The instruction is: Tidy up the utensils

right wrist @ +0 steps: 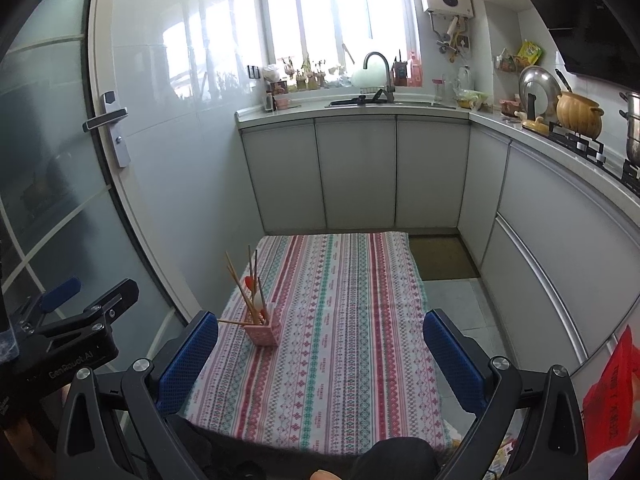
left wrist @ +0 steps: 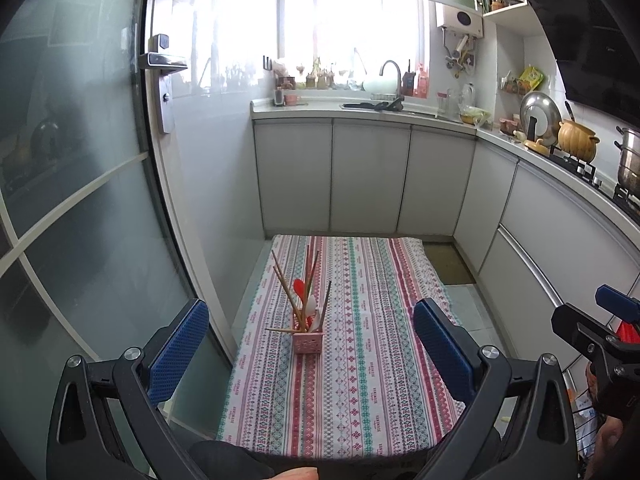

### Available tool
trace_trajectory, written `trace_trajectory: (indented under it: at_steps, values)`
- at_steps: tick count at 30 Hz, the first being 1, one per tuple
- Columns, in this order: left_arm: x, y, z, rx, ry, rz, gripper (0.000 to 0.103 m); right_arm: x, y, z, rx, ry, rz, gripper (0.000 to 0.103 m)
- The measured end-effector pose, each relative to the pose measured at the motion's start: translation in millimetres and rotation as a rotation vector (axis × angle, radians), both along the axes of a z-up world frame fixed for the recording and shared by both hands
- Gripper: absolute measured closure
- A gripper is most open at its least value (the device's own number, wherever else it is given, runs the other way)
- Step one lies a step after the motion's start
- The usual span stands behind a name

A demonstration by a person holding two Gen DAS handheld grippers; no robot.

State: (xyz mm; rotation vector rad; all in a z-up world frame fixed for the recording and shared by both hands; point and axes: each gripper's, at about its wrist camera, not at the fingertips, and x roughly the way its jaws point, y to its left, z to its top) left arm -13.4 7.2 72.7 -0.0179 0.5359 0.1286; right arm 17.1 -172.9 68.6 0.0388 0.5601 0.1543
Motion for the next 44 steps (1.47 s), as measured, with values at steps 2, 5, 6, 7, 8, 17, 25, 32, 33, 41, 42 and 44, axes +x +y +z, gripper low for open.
trace_trajectory:
  at_steps: [2, 5, 6, 7, 8, 17, 25, 32, 33, 41, 42, 44]
  values:
    - [-0.6, -0.1, -0.2, 0.004, 0.001, 0.000, 0.000, -0.9, 1.3, -0.3, -0.008, -0.004, -0.001, 0.000]
    - [-2.8, -1.7, -0.4, 0.005, 0.000, 0.004, 0.000, -1.1, 1.3, -0.3, -0.005, -0.005, 0.001, 0.000]
    - [-3.2, -2.0, -0.1, 0.005, 0.000, 0.004, 0.000, -1.3, 1.0, -0.3, -0.005, -0.006, -0.002, 0.000]
    - [-2.2, -1.8, 0.7, 0.005, 0.001, 0.004, 0.000, -1.6, 0.9, -0.5, -0.006, -0.008, -0.004, 0.000]
    - [-2.4, -1.9, 0.7, 0.005, 0.001, 0.005, 0.000, -2.3, 0.1, -0.8, -0.006, -0.009, -0.003, 0.000]
    - [1.0, -4.8, -1.8, 0.007, 0.010, -0.008, 0.000, -4.6, -0.5, -2.2, -0.007, -0.010, -0.001, 0.000]
    - [2.7, -2.9, -3.1, 0.006, 0.015, -0.007, 0.000, -4.2, -0.9, -3.5, -0.007, -0.007, 0.001, 0.000]
    - [4.3, -4.5, -4.0, 0.006, 0.016, -0.010, 0.000, -3.4, 0.0, -5.9, -0.011, -0.003, 0.001, 0.000]
    - [4.5, -4.5, -4.1, 0.006, 0.016, -0.010, 0.000, -3.4, 0.1, -6.1, -0.011, -0.003, 0.000, 0.000]
    - [5.3, -5.3, -7.0, 0.003, 0.002, -0.013, 0.000, -1.0, 1.5, -9.3, -0.013, 0.001, 0.002, 0.000]
    - [5.7, -5.7, -7.7, 0.008, 0.001, -0.011, 0.000, -1.0, 1.6, -9.3, -0.013, 0.001, 0.001, 0.000]
    - [6.4, -6.6, -8.5, 0.015, 0.003, -0.012, 0.000, -0.8, 1.6, -9.4, -0.013, 0.001, 0.002, 0.000]
